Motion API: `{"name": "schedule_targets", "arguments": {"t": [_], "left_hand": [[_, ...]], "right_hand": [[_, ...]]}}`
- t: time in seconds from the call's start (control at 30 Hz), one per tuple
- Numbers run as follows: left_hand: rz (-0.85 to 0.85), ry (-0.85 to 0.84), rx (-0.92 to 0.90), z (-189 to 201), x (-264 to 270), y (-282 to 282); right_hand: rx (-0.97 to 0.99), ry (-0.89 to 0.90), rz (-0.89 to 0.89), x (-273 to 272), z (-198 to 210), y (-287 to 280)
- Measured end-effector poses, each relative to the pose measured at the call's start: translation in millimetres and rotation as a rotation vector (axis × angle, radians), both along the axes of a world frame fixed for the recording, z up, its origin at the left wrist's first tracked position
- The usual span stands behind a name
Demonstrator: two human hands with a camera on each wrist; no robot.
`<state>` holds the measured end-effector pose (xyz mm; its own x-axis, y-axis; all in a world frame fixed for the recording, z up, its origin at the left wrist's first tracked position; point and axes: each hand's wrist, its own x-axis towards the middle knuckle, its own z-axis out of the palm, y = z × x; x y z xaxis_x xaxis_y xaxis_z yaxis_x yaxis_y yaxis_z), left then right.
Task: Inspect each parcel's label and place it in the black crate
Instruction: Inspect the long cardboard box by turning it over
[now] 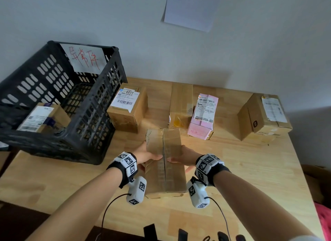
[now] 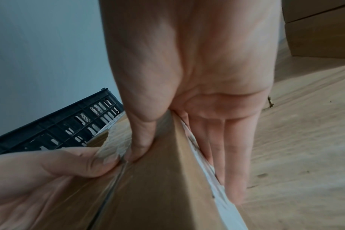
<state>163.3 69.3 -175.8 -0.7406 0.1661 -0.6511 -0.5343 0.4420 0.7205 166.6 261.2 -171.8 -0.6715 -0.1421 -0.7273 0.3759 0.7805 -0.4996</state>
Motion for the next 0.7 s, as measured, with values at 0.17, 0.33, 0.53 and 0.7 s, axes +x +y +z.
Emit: {"name": "schedule_targets", "arguments": {"t": [0.17,0.33,0.53,0.7], "left_hand": [[0.01,0.003,-0.006,4,3,0],[0.083,0.041,-0.029,3,15,2],[0.15,-0.003,-0.029,16,26,-2],[0.164,-0.069,0.021,49,22,-18]], "right_hand": [[0.002,0.006,-0.009,6,6,0],[-0.035,0.038,-0.048,14,5,-1],[-0.081,0.038,-0.181,26,13,1],[-0.159,-0.006,-0.236,15,31,2]]}}
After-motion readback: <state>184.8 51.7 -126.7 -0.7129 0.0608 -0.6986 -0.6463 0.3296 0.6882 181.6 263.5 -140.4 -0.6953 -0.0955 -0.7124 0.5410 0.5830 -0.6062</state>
